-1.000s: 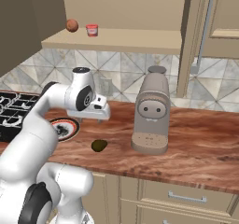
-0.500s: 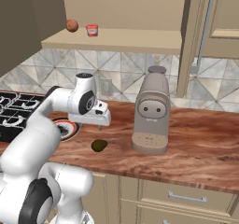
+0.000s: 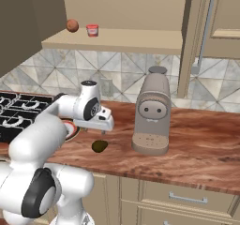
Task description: Pick the avocado and bread from the counter and place them on the plate. Then pick the jam from the cabinet and place it next to the plate. Lastly close the cabinet door.
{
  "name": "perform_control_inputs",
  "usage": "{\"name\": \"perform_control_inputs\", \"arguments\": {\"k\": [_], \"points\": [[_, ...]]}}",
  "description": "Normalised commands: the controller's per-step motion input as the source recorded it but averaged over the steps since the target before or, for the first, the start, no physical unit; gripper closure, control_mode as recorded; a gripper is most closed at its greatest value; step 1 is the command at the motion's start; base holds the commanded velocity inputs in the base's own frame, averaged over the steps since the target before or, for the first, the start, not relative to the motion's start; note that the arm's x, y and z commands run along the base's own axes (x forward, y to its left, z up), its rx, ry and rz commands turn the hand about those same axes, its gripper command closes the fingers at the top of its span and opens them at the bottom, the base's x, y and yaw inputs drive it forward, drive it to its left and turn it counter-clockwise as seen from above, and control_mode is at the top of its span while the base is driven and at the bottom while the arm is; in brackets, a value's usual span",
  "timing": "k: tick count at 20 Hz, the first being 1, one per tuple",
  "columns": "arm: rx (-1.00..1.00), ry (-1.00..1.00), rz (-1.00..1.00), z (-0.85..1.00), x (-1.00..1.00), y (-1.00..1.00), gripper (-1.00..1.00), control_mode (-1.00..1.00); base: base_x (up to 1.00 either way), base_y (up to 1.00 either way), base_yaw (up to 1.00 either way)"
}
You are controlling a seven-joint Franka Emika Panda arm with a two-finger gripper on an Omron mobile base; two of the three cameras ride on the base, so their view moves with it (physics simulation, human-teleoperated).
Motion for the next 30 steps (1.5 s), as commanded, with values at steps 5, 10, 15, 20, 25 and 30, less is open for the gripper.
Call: {"name": "perform_control_inputs", "arguments": {"k": [5, 10, 15, 20, 25, 30], "points": [[0.00, 0.00, -0.04, -0.36, 0.24, -0.06, -1.00, -1.00, 0.00, 0.00, 0.00], [0.00, 0.02, -0.03, -0.31, 0.04, -0.01, -1.00, -1.00, 0.00, 0.00, 0.00], [0.00, 0.10, -0.03, -0.37, 0.00, -0.02, -1.00, -1.00, 0.00, 0.00, 0.00], [0.00, 0.10, -0.03, -0.32, 0.00, -0.08, -1.00, -1.00, 0.00, 0.00, 0.00], [0.01, 0.08, -0.03, -0.21, 0.00, -0.01, -1.00, -1.00, 0.00, 0.00, 0.00], [0.00, 0.07, -0.02, -0.24, 0.00, 0.00, 1.00, -1.00, 0.00, 0.00, 0.00]]}}
